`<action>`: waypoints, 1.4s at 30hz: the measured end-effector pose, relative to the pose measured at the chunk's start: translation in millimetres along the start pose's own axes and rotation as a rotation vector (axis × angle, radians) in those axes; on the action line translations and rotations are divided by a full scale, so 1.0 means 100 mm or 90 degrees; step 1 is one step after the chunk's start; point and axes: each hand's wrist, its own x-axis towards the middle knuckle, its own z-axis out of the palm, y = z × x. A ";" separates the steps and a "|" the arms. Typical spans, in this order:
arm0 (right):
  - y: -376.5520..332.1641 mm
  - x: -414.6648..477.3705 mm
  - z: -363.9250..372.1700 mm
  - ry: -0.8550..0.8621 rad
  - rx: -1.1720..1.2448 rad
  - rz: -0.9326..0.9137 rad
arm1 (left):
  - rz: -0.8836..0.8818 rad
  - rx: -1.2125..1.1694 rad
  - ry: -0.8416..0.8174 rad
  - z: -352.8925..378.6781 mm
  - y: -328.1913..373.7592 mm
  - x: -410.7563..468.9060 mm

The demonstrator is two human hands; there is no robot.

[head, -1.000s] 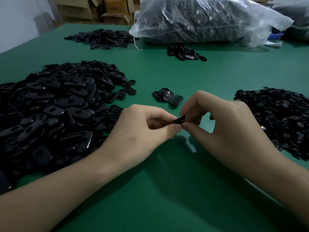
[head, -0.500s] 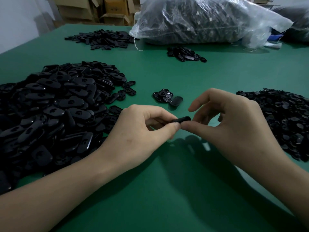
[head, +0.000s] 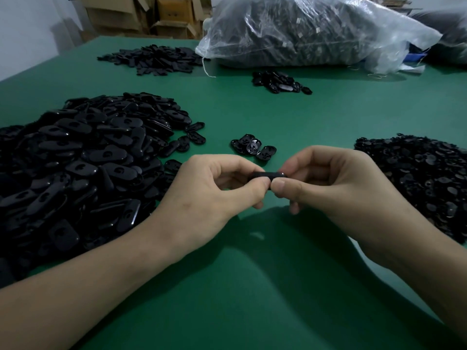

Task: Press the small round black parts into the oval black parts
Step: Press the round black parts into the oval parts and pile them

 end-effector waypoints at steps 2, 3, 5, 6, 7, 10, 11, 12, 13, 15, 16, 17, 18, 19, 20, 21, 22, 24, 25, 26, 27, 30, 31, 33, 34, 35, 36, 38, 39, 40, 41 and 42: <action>0.00 -0.01 0.03 -0.012 0.034 0.022 | 0.008 -0.018 0.025 0.00 0.00 0.01; 0.00 -0.02 0.05 -0.020 0.057 0.029 | 0.008 -0.027 0.033 0.00 0.00 0.01; -0.01 -0.02 0.07 -0.021 0.082 0.031 | 0.009 -0.026 0.035 -0.01 0.00 0.00; -0.01 -0.02 0.08 -0.015 0.085 0.027 | 0.010 -0.013 0.034 -0.01 0.01 0.00; -0.01 -0.02 0.09 -0.008 0.084 0.021 | 0.012 0.007 0.033 0.00 0.01 0.00; -0.01 -0.02 0.09 0.003 0.086 0.004 | 0.027 0.073 0.033 0.02 0.03 -0.02; -0.01 -0.02 0.09 0.002 0.082 -0.003 | 0.038 0.098 0.037 0.03 0.04 -0.03; -0.01 -0.02 0.09 -0.001 0.070 -0.012 | 0.052 0.127 0.042 0.04 0.05 -0.04; -0.01 -0.03 0.09 -0.003 0.049 -0.022 | 0.066 0.156 0.047 0.05 0.06 -0.05; 0.00 -0.03 0.09 -0.007 0.007 -0.040 | 0.094 0.206 0.054 0.06 0.08 -0.06; -0.01 -0.03 0.09 -0.010 -0.008 -0.046 | 0.113 0.236 0.062 0.06 0.09 -0.07; -0.01 -0.03 0.08 -0.014 -0.016 -0.050 | 0.136 0.268 0.073 0.06 0.09 -0.07; -0.01 -0.03 0.08 -0.017 -0.015 -0.052 | 0.156 0.293 0.086 0.07 0.10 -0.07; -0.02 -0.03 0.08 -0.019 -0.001 -0.051 | 0.172 0.304 0.102 0.07 0.11 -0.06; -0.02 -0.03 0.09 -0.020 0.026 -0.045 | 0.185 0.303 0.118 0.08 0.11 -0.06; -0.03 -0.03 0.09 -0.020 0.062 -0.035 | 0.196 0.297 0.133 0.08 0.12 -0.07; -0.02 -0.04 0.09 -0.022 0.098 -0.021 | 0.206 0.292 0.146 0.09 0.13 -0.07; -0.01 -0.05 0.11 -0.034 0.161 0.022 | 0.219 0.292 0.161 0.09 0.15 -0.08; 0.00 -0.05 0.13 -0.040 0.189 0.044 | 0.223 0.294 0.166 0.09 0.16 -0.08; 0.01 -0.05 0.14 -0.046 0.212 0.060 | 0.226 0.296 0.171 0.09 0.16 -0.09; 0.01 -0.05 0.15 -0.052 0.230 0.072 | 0.230 0.298 0.174 0.09 0.16 -0.09; 0.02 -0.05 0.17 -0.071 0.282 0.088 | 0.239 0.305 0.176 0.09 0.16 -0.09; 0.02 -0.05 0.17 -0.075 0.295 0.093 | 0.241 0.308 0.176 0.09 0.16 -0.09; 0.02 -0.05 0.17 -0.076 0.309 0.099 | 0.246 0.314 0.175 0.09 0.16 -0.09; 0.02 -0.04 0.17 -0.075 0.312 0.101 | 0.247 0.317 0.174 0.09 0.16 -0.09; 0.02 -0.05 0.17 -0.076 0.315 0.103 | 0.248 0.318 0.174 0.09 0.16 -0.09; 0.02 -0.04 0.17 -0.078 0.318 0.105 | 0.250 0.318 0.173 0.09 0.16 -0.09; 0.02 -0.04 0.17 -0.078 0.324 0.110 | 0.251 0.316 0.173 0.09 0.16 -0.09; 0.02 -0.04 0.18 -0.076 0.325 0.112 | 0.253 0.316 0.172 0.09 0.16 -0.09; 0.02 -0.05 0.17 -0.074 0.327 0.114 | 0.255 0.316 0.172 0.09 0.16 -0.09; 0.02 -0.05 0.18 -0.072 0.329 0.115 | 0.256 0.317 0.171 0.10 0.15 -0.09; 0.01 -0.04 0.18 -0.070 0.330 0.115 | 0.257 0.318 0.172 0.10 0.15 -0.09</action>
